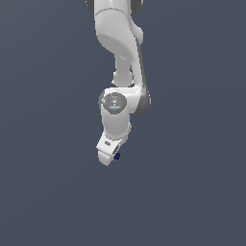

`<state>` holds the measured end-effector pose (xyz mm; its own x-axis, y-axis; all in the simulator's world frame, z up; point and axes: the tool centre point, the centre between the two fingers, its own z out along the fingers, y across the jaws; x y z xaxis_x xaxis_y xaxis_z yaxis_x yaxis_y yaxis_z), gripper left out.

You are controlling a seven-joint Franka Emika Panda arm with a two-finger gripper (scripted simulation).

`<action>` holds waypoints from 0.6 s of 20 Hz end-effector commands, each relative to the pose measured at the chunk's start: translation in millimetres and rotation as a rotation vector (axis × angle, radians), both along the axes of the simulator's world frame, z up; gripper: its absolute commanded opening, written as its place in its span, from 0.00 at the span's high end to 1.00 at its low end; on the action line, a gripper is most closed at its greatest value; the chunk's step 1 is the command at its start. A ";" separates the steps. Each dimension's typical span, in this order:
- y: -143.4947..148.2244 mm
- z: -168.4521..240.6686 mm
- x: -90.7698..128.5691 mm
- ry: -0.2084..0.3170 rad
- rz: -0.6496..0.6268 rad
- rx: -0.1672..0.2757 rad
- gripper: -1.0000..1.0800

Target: Pick up the object and move it to a goal position.

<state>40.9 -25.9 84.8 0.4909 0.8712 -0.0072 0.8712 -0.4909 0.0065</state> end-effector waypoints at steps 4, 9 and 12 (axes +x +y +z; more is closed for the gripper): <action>-2.5 -11.5 1.4 0.002 0.114 0.004 0.04; -4.0 -18.1 2.0 0.003 0.178 0.007 0.04; -4.5 -20.4 2.2 0.003 0.200 0.009 0.04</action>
<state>42.8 -30.2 65.5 0.3201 0.9474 -0.0012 0.9474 -0.3201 0.0002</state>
